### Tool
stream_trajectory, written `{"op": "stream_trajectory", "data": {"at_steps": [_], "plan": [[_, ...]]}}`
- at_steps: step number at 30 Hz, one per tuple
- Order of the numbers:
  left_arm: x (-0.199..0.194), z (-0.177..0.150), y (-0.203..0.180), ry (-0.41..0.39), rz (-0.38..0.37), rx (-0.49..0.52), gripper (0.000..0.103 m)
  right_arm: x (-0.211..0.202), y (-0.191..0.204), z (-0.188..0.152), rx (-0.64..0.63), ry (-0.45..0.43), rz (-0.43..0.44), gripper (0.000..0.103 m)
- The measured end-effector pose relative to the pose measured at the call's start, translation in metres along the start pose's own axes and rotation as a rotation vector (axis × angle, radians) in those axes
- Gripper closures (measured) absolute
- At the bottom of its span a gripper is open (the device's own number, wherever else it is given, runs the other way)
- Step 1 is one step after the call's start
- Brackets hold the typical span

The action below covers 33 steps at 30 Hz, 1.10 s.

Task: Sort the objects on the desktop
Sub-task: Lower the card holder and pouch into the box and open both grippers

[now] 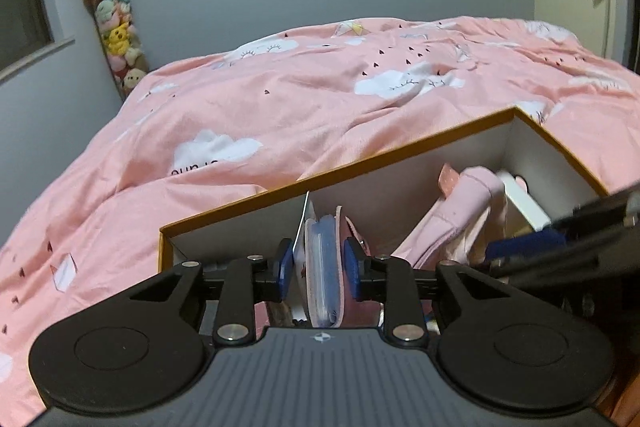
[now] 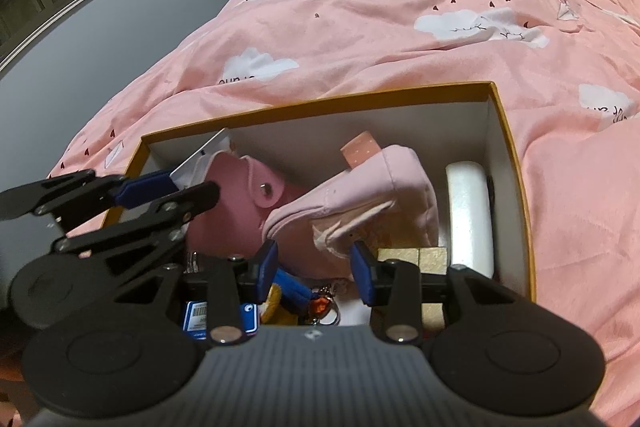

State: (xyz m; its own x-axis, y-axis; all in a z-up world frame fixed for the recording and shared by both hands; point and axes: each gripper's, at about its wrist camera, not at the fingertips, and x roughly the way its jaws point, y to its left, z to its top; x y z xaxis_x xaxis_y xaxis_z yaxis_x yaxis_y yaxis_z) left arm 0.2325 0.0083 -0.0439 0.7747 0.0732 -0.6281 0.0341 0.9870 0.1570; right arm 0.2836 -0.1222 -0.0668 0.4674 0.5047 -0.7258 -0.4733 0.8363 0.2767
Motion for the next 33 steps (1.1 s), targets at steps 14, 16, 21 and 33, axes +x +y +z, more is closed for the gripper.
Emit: {"op": "stream_trajectory", "data": {"at_steps": [14, 16, 21, 33], "plan": [[-0.043, -0.002, 0.026, -0.084, -0.035, -0.191, 0.034, -0.034, 0.019, -0.011, -0.048, -0.103, -0.074, 0.041], [-0.054, -0.004, 0.028, -0.100, -0.041, -0.213, 0.030, -0.045, 0.024, -0.015, -0.082, -0.145, -0.088, 0.034], [-0.078, -0.012, 0.033, -0.134, -0.024, -0.258, 0.019, -0.072, 0.038, -0.028, -0.147, -0.234, -0.119, 0.024], [-0.124, -0.042, 0.030, -0.187, 0.076, -0.274, 0.015, -0.117, 0.064, -0.071, -0.152, -0.400, -0.190, 0.006]]}}
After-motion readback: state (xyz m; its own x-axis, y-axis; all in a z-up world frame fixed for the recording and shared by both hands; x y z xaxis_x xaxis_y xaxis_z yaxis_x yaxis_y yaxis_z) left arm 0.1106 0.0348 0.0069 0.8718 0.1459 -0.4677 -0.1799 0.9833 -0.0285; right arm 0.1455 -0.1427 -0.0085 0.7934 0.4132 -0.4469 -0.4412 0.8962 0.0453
